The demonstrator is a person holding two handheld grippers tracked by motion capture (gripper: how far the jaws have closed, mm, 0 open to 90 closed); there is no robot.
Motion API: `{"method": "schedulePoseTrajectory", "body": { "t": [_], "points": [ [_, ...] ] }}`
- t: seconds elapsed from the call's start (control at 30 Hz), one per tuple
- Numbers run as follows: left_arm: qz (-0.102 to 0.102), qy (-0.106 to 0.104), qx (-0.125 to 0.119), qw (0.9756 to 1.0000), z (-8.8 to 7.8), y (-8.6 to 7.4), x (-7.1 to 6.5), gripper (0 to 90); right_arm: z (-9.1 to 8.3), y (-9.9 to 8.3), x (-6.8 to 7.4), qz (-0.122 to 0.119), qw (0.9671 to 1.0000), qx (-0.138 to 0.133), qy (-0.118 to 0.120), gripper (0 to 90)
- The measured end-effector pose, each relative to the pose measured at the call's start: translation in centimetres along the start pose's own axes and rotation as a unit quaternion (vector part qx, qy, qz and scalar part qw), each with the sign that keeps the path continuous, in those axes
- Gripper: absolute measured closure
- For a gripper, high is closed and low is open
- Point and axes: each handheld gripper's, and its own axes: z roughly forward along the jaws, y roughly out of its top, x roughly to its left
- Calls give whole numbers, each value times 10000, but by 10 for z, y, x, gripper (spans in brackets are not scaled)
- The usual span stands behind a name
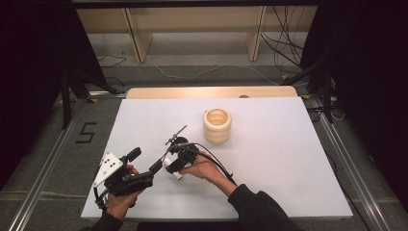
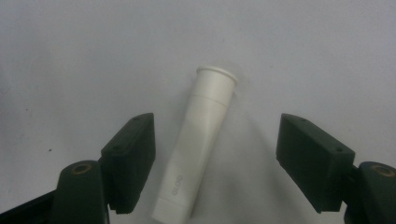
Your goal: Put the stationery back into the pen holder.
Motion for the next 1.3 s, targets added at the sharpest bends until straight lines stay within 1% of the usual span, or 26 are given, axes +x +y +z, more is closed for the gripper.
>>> {"method": "schedulePoseTrajectory", "body": {
  "t": [0.2,0.23,0.37,0.47,0.67,0.77,0.8,1.03,1.13,1.3],
  "points": [
    [42,-32,17,10000,0,0,-1,104,5,2,3,-78,9999,112,81,354],
    [52,-34,11,10000,0,0,-1,105,6,2,3,-72,9998,165,81,360],
    [52,-41,15,10000,0,0,-1,104,8,3,3,-36,9997,217,80,388],
    [27,-76,27,10000,0,0,0,105,10,4,4,-88,9995,301,43,400],
    [19,-50,22,10000,0,0,1,105,14,5,6,-115,9990,435,52,432],
    [22,-43,18,10000,0,0,1,105,16,5,7,-171,9988,461,51,448],
    [16,-42,10,10000,0,0,1,105,17,6,9,-154,9988,470,32,456],
    [19,-41,12,10000,0,0,1,105,19,9,13,-274,9982,540,-33,514],
    [7,-36,5,10000,0,0,1,104,20,9,14,-360,9976,579,-124,548],
    [16,-30,-3,10000,0,0,1,104,19,9,13,-371,9974,600,-175,583]
  ]
}}
